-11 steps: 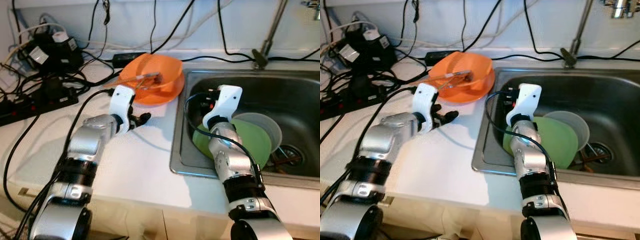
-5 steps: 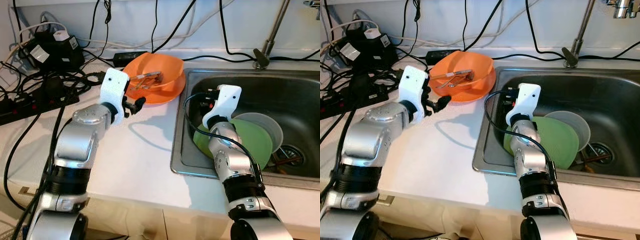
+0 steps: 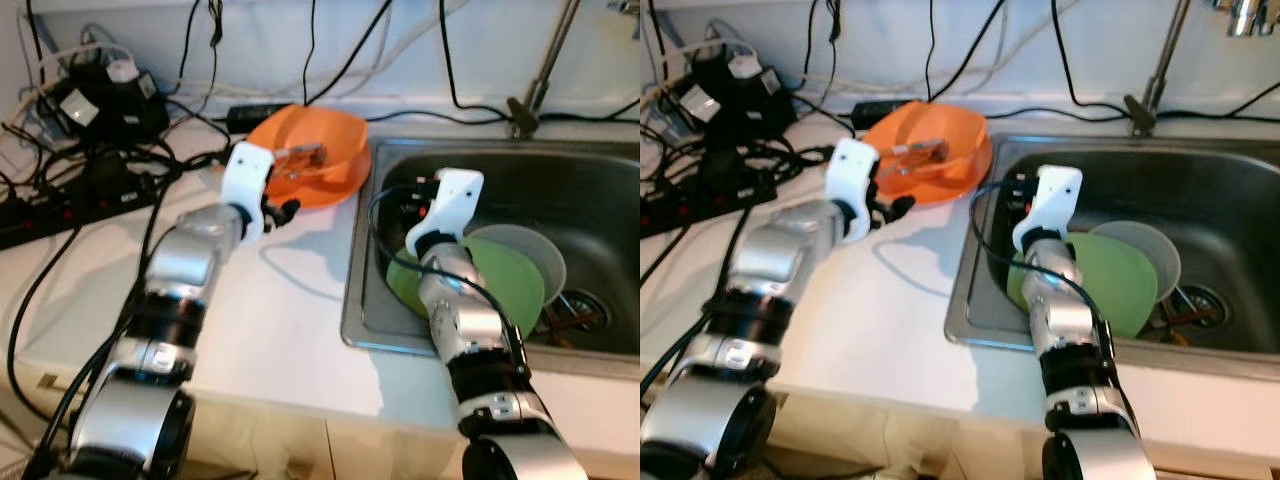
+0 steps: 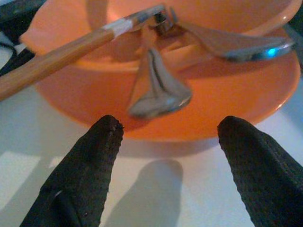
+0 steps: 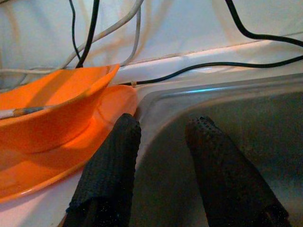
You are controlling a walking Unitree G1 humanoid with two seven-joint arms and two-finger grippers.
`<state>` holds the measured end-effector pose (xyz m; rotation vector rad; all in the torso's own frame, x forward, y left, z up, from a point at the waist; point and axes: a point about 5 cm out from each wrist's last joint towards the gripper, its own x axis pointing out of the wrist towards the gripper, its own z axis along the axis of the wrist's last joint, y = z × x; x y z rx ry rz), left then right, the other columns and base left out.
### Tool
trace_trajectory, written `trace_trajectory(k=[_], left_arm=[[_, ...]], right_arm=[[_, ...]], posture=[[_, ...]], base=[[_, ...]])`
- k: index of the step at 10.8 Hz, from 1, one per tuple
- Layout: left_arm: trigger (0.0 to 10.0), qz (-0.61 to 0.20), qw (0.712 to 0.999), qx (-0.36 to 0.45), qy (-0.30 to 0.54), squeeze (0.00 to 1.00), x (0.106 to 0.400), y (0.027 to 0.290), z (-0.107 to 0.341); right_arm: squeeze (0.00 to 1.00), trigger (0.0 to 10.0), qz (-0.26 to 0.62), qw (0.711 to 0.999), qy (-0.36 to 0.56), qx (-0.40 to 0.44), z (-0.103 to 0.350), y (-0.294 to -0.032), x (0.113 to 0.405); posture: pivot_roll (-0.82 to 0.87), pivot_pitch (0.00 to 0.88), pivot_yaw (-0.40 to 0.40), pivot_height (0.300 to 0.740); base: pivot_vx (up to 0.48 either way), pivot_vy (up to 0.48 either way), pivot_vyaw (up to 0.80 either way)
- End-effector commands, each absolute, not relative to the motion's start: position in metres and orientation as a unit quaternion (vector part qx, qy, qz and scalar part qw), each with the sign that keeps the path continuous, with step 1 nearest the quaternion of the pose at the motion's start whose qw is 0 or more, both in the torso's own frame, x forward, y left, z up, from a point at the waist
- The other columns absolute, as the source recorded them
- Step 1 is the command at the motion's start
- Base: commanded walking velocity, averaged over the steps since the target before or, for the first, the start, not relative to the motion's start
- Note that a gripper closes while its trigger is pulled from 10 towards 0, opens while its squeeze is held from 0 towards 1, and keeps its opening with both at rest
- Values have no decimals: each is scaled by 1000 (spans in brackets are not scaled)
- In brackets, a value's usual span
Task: Kitchen organization
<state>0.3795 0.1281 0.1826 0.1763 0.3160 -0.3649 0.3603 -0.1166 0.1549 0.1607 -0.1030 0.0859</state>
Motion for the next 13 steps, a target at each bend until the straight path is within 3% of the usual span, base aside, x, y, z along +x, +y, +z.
trace_trajectory(k=[1, 9, 13], left_arm=[[10000, -177, 968, 97, 150, 0, 385, 128, 185], [10000, -182, 967, 104, 146, 0, 406, 110, 177], [10000, -180, 971, 37, 153, 0, 408, 100, 175]], right_arm=[[0, 10000, 44, 994, -56, 86, 157, -115, 362], [0, 10000, 43, 994, -56, 85, 157, -116, 360], [0, 10000, 42, 994, -56, 82, 156, -118, 359]], posture=[[84, 0, 108, 740], [65, 0, 111, 740], [45, 0, 112, 740]], base=[[0, 0, 0], [0, 0, 0], [0, 0, 0]])
